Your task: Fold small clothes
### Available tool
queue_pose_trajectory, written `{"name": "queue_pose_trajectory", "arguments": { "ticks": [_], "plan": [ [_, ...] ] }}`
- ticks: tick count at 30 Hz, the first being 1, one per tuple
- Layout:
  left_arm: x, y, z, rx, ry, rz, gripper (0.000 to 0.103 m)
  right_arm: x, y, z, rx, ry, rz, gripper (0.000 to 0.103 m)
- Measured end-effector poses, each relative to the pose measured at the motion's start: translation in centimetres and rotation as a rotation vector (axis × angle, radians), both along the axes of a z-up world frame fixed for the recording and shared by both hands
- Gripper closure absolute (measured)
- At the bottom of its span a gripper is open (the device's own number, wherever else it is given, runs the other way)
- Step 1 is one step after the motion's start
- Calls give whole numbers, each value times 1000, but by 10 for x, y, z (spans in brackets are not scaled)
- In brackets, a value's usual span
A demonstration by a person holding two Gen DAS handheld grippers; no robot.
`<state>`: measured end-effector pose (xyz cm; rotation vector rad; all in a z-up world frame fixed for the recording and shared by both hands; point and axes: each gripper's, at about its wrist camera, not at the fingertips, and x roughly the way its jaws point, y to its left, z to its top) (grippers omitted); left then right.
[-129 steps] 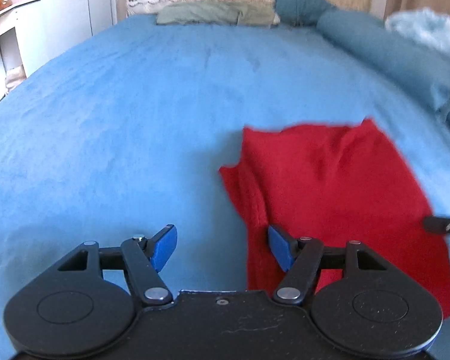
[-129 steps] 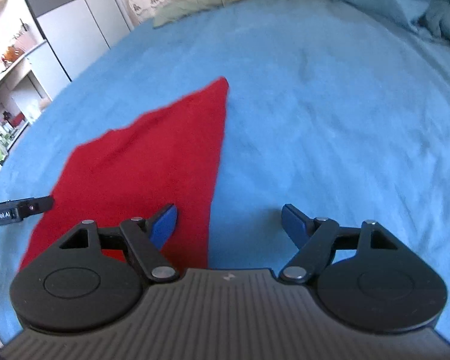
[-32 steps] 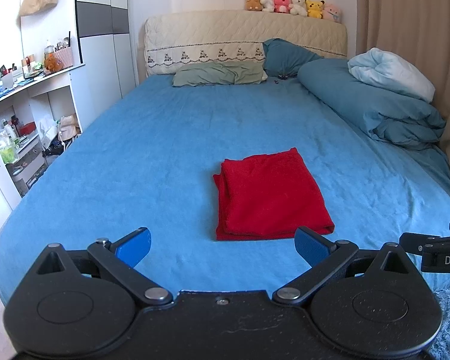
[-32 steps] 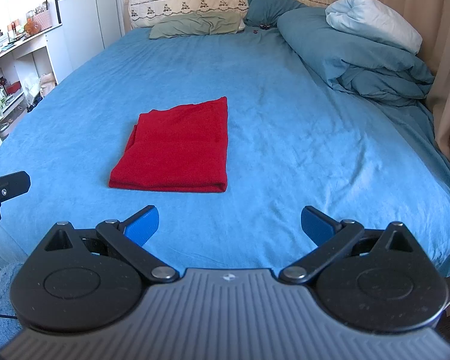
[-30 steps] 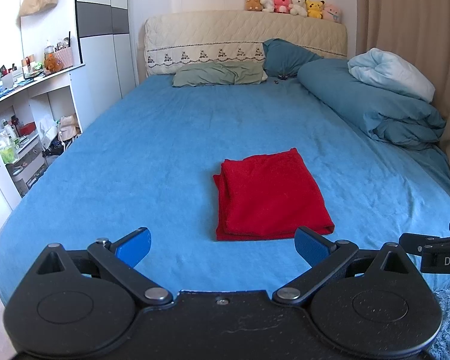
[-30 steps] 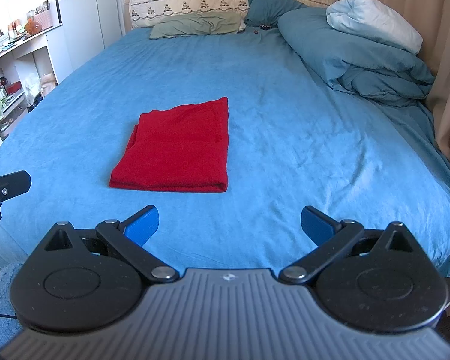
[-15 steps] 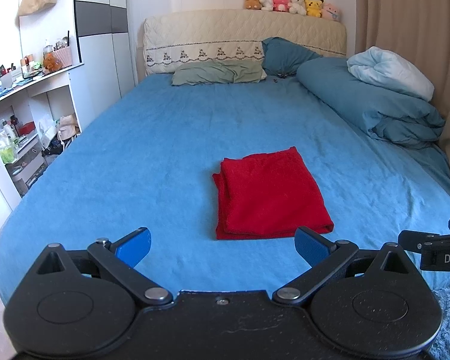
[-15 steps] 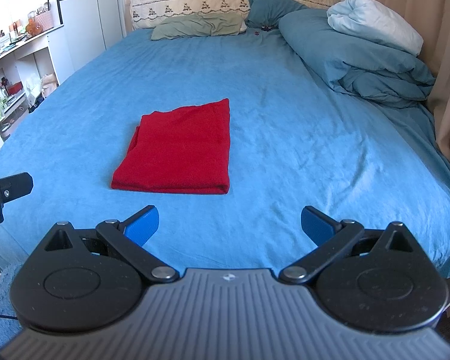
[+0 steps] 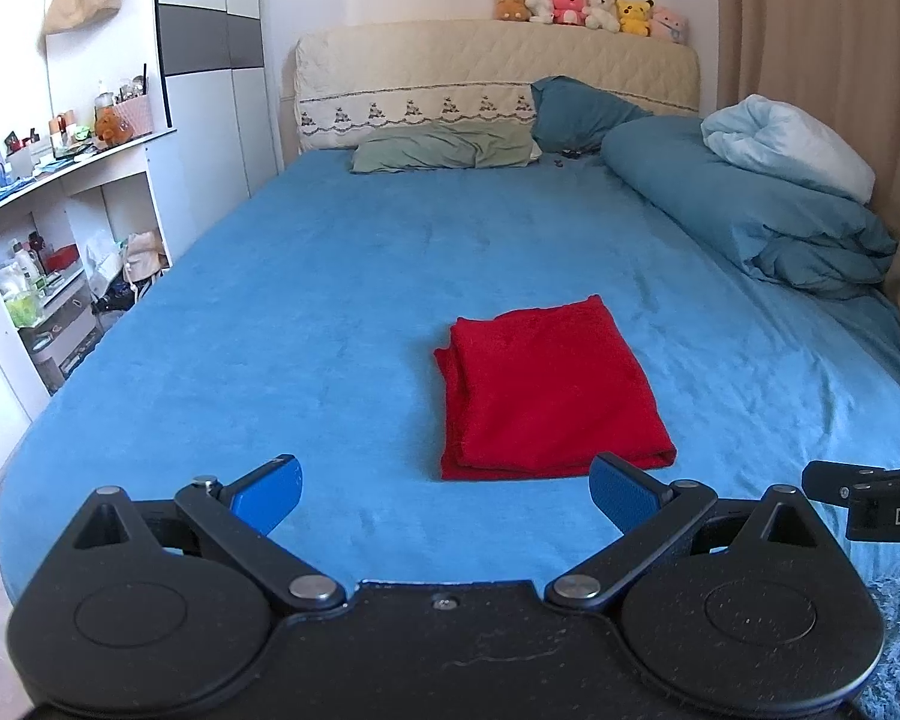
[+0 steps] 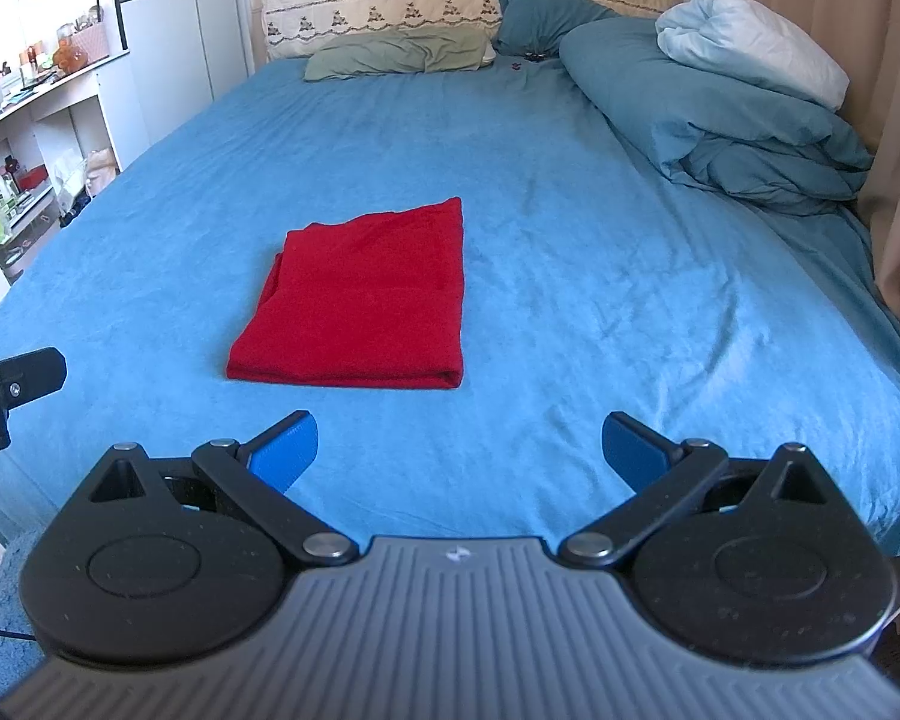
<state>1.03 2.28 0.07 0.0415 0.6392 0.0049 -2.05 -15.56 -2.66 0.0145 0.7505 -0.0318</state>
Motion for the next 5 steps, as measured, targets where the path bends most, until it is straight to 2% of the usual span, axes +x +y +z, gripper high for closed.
{"name": "queue_pose_trajectory", "arguments": {
  "ticks": [5],
  "plan": [
    [0, 0, -2, -5, -3, -6, 0, 1, 1, 0, 3, 2, 1, 0]
  ]
}}
